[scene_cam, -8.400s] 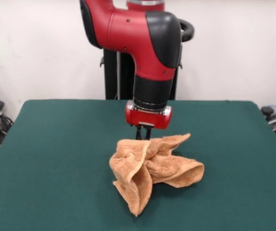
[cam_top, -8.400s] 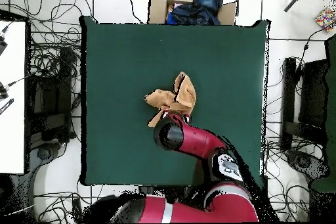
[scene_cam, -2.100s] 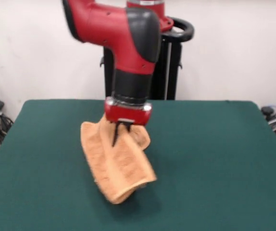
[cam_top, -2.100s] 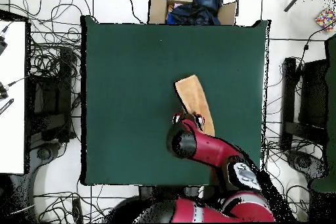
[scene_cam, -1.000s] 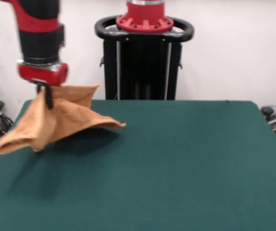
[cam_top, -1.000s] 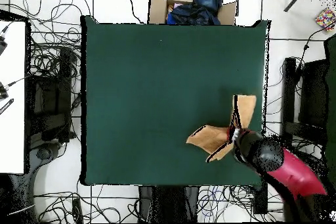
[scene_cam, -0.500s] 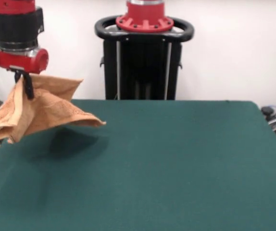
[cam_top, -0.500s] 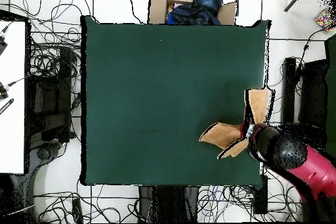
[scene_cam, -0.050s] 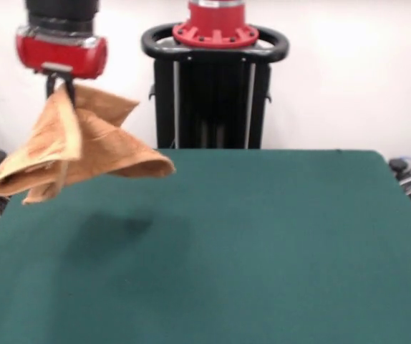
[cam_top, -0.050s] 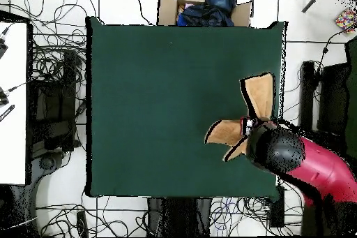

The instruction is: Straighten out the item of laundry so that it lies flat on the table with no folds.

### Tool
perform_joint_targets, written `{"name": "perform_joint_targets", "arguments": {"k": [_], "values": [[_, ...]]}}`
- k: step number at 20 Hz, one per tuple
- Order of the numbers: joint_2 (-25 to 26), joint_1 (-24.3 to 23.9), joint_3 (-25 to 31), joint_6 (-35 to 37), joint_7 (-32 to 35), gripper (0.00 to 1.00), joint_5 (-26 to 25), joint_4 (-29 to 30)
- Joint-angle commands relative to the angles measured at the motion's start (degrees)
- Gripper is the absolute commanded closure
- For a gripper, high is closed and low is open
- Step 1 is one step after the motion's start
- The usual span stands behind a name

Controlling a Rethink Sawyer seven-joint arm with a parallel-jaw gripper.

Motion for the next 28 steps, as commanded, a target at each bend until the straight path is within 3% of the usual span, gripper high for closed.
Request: {"name": "perform_joint_targets", "arguments": {"k": [1, 5, 7, 8, 12, 19, 28], "values": [[-2.8, 6.5, -4.0, 0.7, 12.2, 1.00, -2.6, 3.7], [-2.0, 5.8, -2.2, -1.6, 9.4, 1.00, -1.0, 5.7], [-1.7, 7.9, -4.1, -3.2, 11.7, 1.00, -1.8, 5.7], [-1.6, 8.9, -5.0, -4.0, 12.9, 0.00, -2.2, 5.7], [-1.4, 9.4, -5.9, -1.1, 14.1, 0.00, 0.9, 6.3], [3.1, 7.2, -2.6, -5.2, 12.3, 0.00, 3.4, 6.2], [13.6, 7.8, -1.4, -20.0, 16.0, 0.00, 4.2, 5.1]]}}
